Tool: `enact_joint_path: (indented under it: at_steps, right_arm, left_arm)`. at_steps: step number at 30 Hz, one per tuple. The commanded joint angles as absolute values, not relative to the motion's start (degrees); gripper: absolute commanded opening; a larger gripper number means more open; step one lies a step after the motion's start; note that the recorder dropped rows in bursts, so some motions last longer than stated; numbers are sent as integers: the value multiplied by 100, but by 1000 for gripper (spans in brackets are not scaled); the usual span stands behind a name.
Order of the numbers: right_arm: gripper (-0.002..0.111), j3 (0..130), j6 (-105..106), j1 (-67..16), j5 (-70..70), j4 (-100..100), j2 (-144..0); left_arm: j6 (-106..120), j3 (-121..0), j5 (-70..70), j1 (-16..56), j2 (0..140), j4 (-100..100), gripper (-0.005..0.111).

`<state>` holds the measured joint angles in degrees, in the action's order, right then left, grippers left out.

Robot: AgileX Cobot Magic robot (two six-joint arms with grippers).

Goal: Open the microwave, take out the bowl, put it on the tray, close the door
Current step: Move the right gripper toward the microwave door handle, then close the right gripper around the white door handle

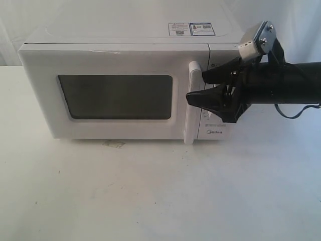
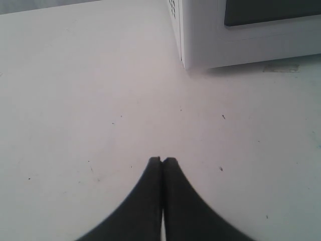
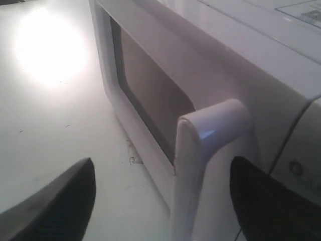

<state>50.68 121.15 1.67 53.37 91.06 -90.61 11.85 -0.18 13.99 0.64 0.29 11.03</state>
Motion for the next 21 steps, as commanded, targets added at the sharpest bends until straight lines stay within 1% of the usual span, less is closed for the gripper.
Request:
enact_joint_path:
  at_steps: [1,10,12,16,19,20,21]
  right_arm:
    - [69,5075,12212,6,5026,9577,-9139]
    - [69,5088,12212,-352,5001,9995,-9563]
    - [64,5088,12212,-365,5015,9995,-9631]
    - [28,5088,12212,-365,4801,9995,-9644]
    - [4,5088,12212,-365,4380,9995,-9644]
    - [0,5088,12212,-365,4260,9995,-9644]
    - [0,5088,12212,-365,4204,9995,-9644]
  left_arm:
    - [1201,0,1419,74,0,1168,0]
    - [1201,0,1419,74,0,1168,0]
    - [1201,0,1419,74,0,1168,0]
    - [1201,0,1419,74,0,1168,0]
    - [1201,0,1419,74,0,1168,0]
    - [1201,0,1419,74,0,1168,0]
    - [1201,0,1419,74,0,1168,0]
